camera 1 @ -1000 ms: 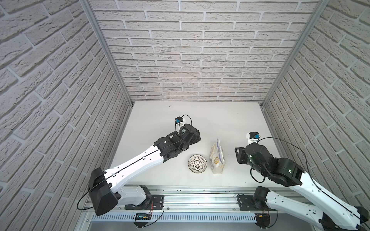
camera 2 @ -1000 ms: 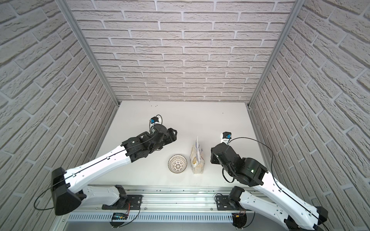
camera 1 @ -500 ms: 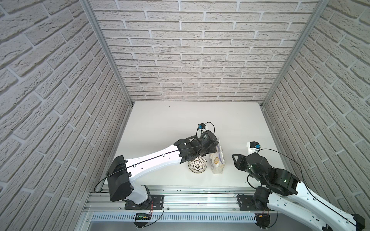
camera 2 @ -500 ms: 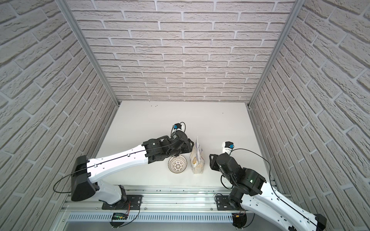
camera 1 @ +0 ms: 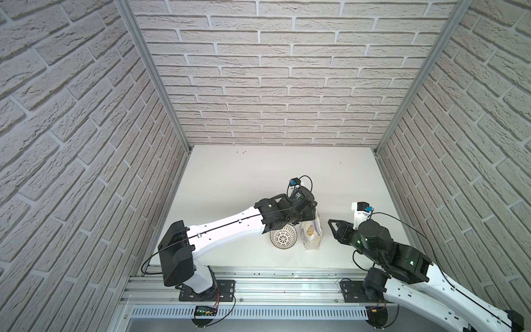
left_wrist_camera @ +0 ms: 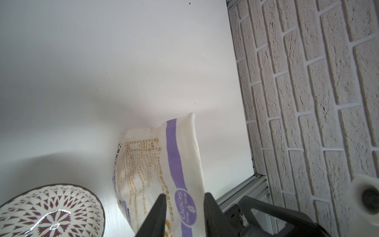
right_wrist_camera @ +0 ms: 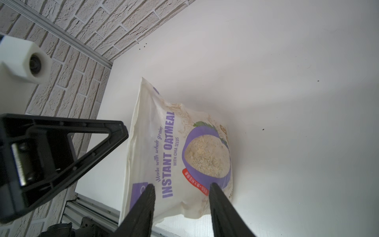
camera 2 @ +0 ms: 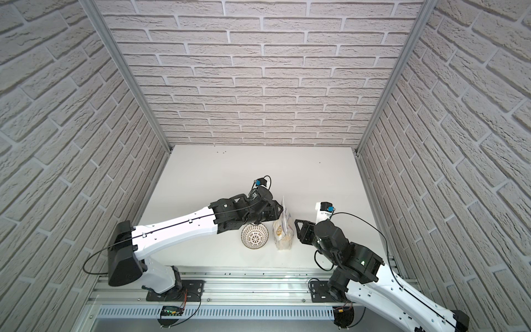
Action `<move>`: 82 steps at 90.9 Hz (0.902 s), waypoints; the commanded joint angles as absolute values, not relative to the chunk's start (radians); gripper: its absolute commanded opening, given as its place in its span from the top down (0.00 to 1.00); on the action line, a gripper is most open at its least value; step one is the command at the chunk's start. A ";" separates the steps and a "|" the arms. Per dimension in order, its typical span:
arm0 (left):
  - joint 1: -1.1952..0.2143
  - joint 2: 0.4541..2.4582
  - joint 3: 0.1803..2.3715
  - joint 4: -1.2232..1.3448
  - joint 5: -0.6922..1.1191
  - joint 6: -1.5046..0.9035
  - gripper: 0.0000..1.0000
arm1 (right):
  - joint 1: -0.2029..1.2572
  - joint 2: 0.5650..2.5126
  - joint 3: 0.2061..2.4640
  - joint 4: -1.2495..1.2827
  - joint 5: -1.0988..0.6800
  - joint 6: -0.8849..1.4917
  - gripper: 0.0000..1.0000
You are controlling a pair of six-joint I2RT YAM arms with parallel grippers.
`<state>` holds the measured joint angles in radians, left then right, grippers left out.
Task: Pour the oats into the breakfast bowl
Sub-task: Open the oats bag at the center of the board.
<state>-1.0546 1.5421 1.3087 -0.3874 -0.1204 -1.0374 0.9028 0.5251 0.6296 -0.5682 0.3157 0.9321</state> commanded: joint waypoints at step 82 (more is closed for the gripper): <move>-1.062 1.549 1.323 -0.323 -0.154 -1.046 0.69 | 0.899 0.586 0.649 -0.455 0.229 0.865 0.53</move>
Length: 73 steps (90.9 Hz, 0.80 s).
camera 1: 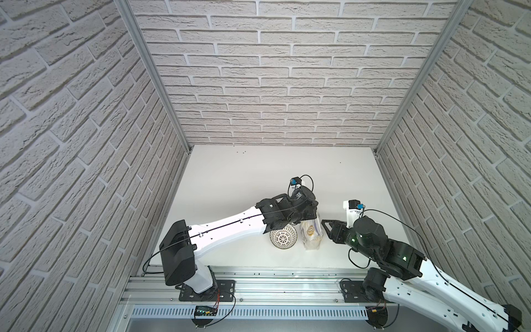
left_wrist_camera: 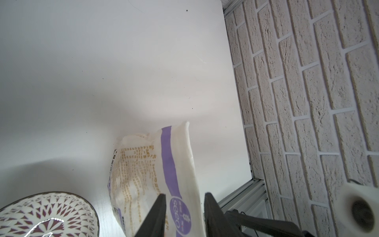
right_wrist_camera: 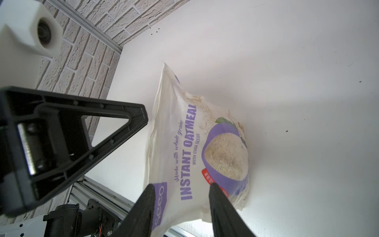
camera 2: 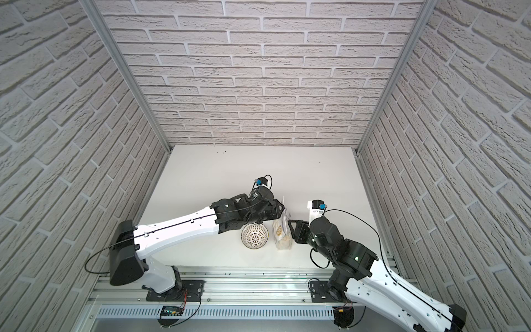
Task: Pour the oats into the breakfast bowl
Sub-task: Open the oats bag at the center of the board.
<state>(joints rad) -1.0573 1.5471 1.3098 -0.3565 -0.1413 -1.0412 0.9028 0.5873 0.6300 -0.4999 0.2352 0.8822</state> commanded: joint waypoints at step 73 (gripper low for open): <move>-1.062 1.571 1.318 -0.318 -0.156 -1.063 0.70 | 0.900 0.572 0.652 -0.418 0.209 0.874 0.54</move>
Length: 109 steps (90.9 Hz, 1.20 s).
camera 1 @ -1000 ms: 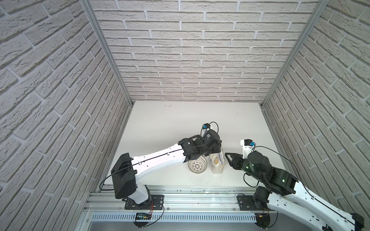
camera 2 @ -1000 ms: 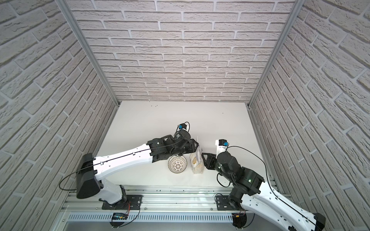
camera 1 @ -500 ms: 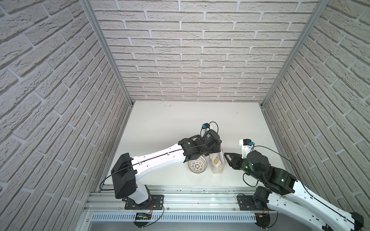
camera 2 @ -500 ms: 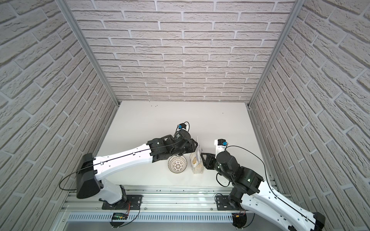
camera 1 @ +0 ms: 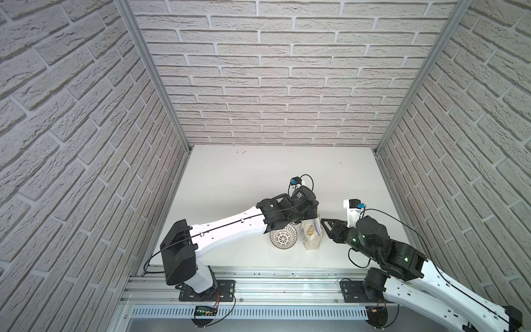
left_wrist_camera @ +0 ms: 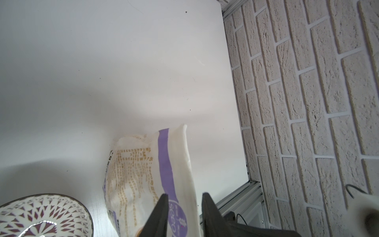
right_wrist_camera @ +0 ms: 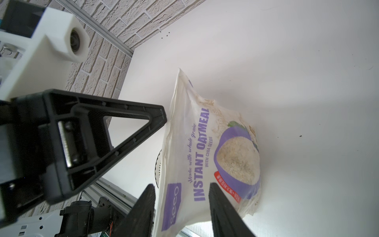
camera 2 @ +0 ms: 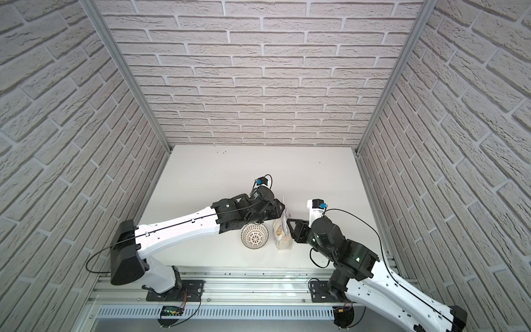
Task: Pour the oats into the breakfast bowl
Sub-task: Open the oats bag at the center of the board.
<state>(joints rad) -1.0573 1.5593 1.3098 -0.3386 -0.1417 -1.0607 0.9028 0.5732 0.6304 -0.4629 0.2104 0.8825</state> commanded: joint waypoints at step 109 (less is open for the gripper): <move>-1.062 1.574 1.317 -0.335 -0.160 -1.067 0.84 | 0.900 0.707 0.715 -0.417 0.274 0.869 0.58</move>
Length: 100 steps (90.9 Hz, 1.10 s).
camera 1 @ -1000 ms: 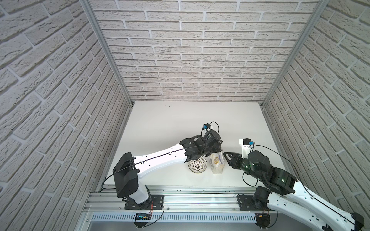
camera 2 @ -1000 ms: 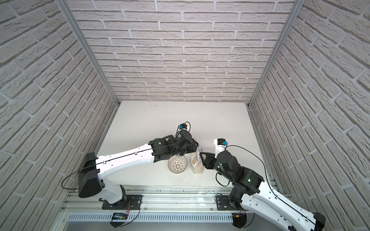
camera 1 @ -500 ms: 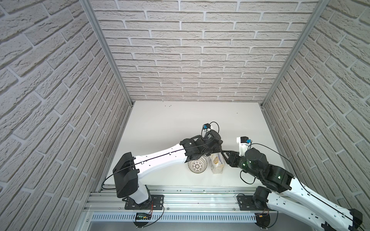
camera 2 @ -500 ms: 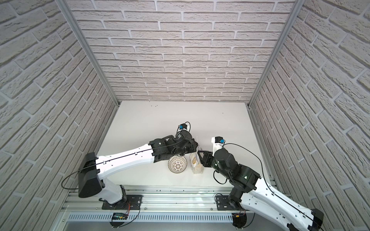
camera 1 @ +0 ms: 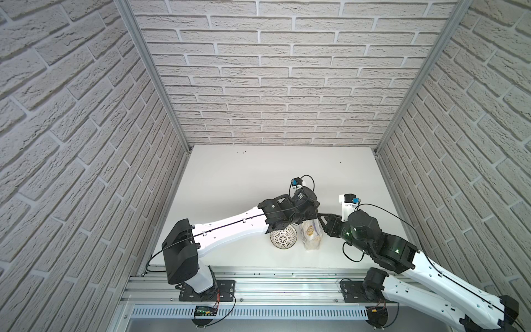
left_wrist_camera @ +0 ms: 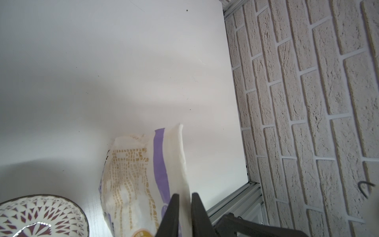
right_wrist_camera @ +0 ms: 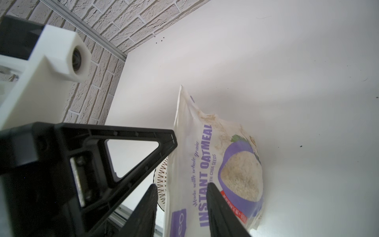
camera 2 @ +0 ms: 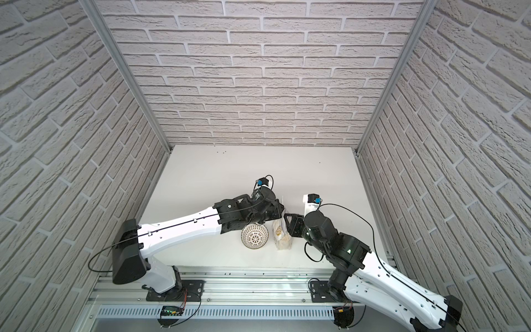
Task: Pour the oats into the breakfast bowl
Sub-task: Open the oats bag at the center of the board.
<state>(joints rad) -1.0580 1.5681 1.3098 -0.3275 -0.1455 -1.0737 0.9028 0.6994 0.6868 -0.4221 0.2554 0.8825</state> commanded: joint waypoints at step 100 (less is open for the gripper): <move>-1.061 1.577 1.316 -0.339 -0.160 -1.068 0.84 | 0.900 0.746 0.705 -0.395 0.257 0.865 0.61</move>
<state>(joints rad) -1.0580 1.5684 1.3098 -0.3305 -0.1455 -1.0737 0.9028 0.7433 0.6868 -0.4206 0.2649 0.8822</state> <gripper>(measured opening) 0.158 0.387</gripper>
